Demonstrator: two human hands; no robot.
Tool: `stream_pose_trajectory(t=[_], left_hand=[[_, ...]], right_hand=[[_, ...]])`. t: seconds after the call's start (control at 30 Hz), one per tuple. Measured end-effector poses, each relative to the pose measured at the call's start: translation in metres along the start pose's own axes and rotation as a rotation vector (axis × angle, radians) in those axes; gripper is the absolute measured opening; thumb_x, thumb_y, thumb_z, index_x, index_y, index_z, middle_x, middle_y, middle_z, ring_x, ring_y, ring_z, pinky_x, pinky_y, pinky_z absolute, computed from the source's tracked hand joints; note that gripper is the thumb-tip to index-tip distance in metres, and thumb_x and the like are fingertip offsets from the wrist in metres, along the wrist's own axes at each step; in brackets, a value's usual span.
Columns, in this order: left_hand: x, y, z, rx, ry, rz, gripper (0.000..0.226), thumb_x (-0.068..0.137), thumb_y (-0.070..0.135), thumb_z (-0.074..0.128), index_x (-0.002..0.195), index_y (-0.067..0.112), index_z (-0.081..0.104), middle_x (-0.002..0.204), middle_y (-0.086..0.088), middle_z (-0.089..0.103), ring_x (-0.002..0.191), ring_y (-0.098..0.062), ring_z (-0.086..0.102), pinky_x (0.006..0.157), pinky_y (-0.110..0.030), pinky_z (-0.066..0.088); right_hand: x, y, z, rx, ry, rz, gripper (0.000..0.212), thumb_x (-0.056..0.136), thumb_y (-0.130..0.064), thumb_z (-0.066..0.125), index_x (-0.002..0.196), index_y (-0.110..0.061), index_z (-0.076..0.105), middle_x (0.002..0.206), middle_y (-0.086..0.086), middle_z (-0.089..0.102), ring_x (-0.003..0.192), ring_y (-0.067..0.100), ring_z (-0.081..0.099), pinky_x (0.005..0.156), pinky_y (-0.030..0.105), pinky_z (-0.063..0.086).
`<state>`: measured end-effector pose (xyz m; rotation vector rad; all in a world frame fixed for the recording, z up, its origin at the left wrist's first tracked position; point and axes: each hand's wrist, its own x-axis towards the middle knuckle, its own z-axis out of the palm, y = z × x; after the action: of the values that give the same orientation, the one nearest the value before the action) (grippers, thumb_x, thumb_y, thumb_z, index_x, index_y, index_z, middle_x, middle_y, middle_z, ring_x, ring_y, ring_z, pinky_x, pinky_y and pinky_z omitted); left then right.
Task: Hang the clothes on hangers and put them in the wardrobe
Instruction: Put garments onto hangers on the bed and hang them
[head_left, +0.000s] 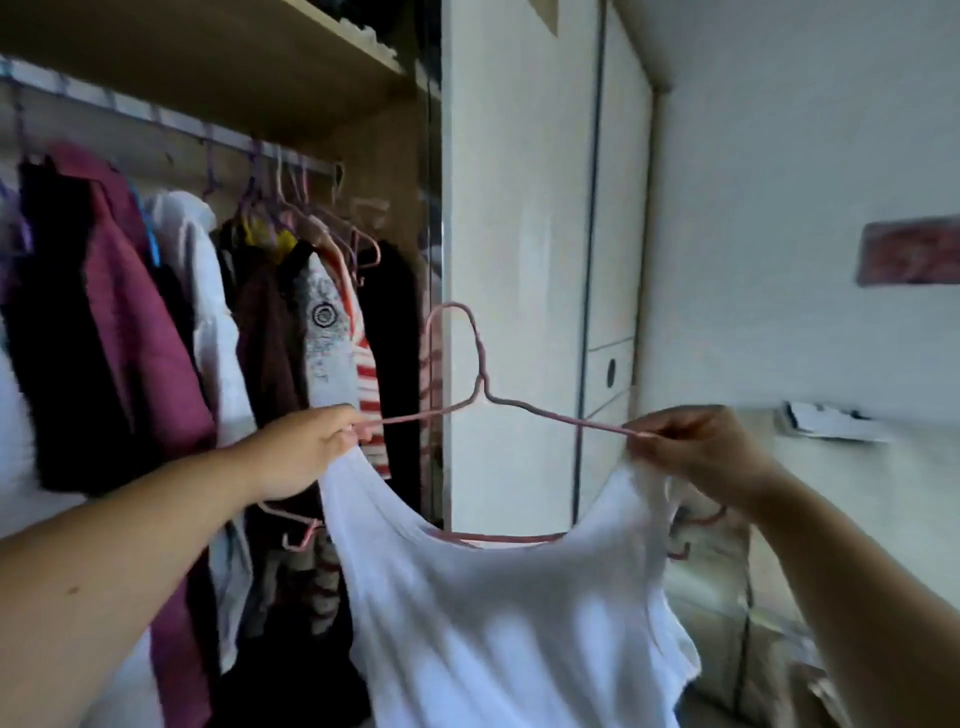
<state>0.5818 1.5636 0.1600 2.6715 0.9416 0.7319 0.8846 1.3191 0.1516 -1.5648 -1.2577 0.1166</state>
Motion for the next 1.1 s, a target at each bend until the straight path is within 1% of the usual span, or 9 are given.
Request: stream_pose_trajectory(t=[0.13, 0.27, 0.37, 0.43, 0.53, 0.63, 0.7, 0.87, 1.1], left_hand=[[-0.009, 0.005, 0.057, -0.151, 0.005, 0.129, 0.012, 0.095, 0.017, 0.052, 0.101, 0.024, 0.060, 0.096, 0.005, 0.064, 0.091, -0.015, 0.059, 0.077, -0.029, 0.045], [-0.040, 0.007, 0.095, -0.319, 0.047, 0.169, 0.011, 0.086, 0.014, 0.067, 0.097, 0.014, 0.065, 0.091, -0.001, 0.067, 0.087, -0.019, 0.063, 0.078, -0.031, 0.049], [-0.072, 0.020, 0.117, -0.330, 0.053, 0.263, 0.010, 0.081, 0.015, 0.072, 0.090, 0.013, 0.068, 0.079, 0.004, 0.062, 0.077, -0.014, 0.057, 0.064, -0.017, 0.040], [-0.094, 0.032, 0.131, -0.340, -0.013, 0.315, 0.009, 0.081, 0.014, 0.072, 0.089, 0.011, 0.069, 0.076, 0.005, 0.060, 0.075, -0.014, 0.054, 0.062, -0.022, 0.035], [-0.134, 0.058, 0.161, -0.315, -0.189, 0.399, 0.006, 0.082, 0.017, 0.071, 0.086, 0.015, 0.069, 0.077, 0.003, 0.062, 0.074, -0.014, 0.053, 0.062, -0.026, 0.033], [-0.179, 0.087, 0.194, -0.298, -0.370, 0.488, 0.006, 0.082, 0.020, 0.071, 0.081, 0.025, 0.066, 0.073, 0.006, 0.063, 0.071, -0.011, 0.054, 0.058, -0.025, 0.035], [-0.212, 0.114, 0.220, -0.298, -0.500, 0.565, 0.014, 0.081, 0.020, 0.071, 0.075, 0.029, 0.063, 0.069, 0.011, 0.063, 0.068, -0.011, 0.057, 0.057, -0.023, 0.038], [-0.308, 0.202, 0.290, -0.263, -0.790, 0.724, 0.023, 0.079, 0.022, 0.072, 0.065, 0.033, 0.057, 0.070, 0.012, 0.065, 0.071, -0.013, 0.061, 0.063, -0.028, 0.045], [-0.466, 0.336, 0.355, -0.252, -1.045, 0.973, 0.007, 0.090, 0.023, 0.058, 0.090, 0.030, 0.061, 0.085, 0.009, 0.062, 0.082, -0.014, 0.056, 0.062, -0.028, 0.039]], right_hand=[[-0.074, 0.014, -0.004, -0.280, 0.176, 0.143, 0.021, 0.080, -0.016, 0.073, 0.100, -0.021, 0.074, 0.075, -0.014, 0.070, 0.063, -0.007, 0.058, 0.059, 0.003, 0.040], [-0.171, 0.015, 0.022, -0.250, 0.283, 0.389, 0.039, 0.077, -0.010, 0.075, 0.114, -0.016, 0.067, 0.085, -0.001, 0.071, 0.076, 0.007, 0.061, 0.076, 0.021, 0.050], [-0.257, 0.012, 0.046, -0.234, 0.407, 0.520, 0.023, 0.076, -0.006, 0.075, 0.099, -0.008, 0.072, 0.073, -0.004, 0.065, 0.060, -0.007, 0.053, 0.061, 0.006, 0.043], [-0.310, 0.008, 0.062, -0.246, 0.475, 0.615, 0.011, 0.076, -0.012, 0.076, 0.084, -0.019, 0.073, 0.068, -0.005, 0.063, 0.060, -0.002, 0.051, 0.057, 0.009, 0.039], [-0.398, 0.002, 0.081, -0.243, 0.549, 0.787, 0.021, 0.077, -0.018, 0.076, 0.070, -0.036, 0.068, 0.063, -0.014, 0.064, 0.061, 0.000, 0.053, 0.063, 0.018, 0.042], [-0.485, -0.008, 0.093, -0.270, 0.615, 0.928, 0.031, 0.075, -0.021, 0.076, 0.061, -0.046, 0.067, 0.060, -0.024, 0.065, 0.059, -0.010, 0.056, 0.059, 0.008, 0.042], [-0.543, -0.019, 0.095, -0.262, 0.678, 1.040, 0.034, 0.075, -0.024, 0.077, 0.058, -0.051, 0.065, 0.063, -0.027, 0.065, 0.064, -0.009, 0.059, 0.062, 0.012, 0.044], [-0.683, -0.060, 0.083, -0.242, 0.874, 1.255, 0.027, 0.074, -0.024, 0.078, 0.064, -0.047, 0.067, 0.070, -0.021, 0.069, 0.068, -0.007, 0.062, 0.054, 0.004, 0.041], [-0.850, -0.111, 0.049, -0.122, 1.104, 1.429, 0.013, 0.078, -0.015, 0.072, 0.089, -0.020, 0.072, 0.090, -0.001, 0.069, 0.086, 0.010, 0.064, 0.057, 0.012, 0.048]])
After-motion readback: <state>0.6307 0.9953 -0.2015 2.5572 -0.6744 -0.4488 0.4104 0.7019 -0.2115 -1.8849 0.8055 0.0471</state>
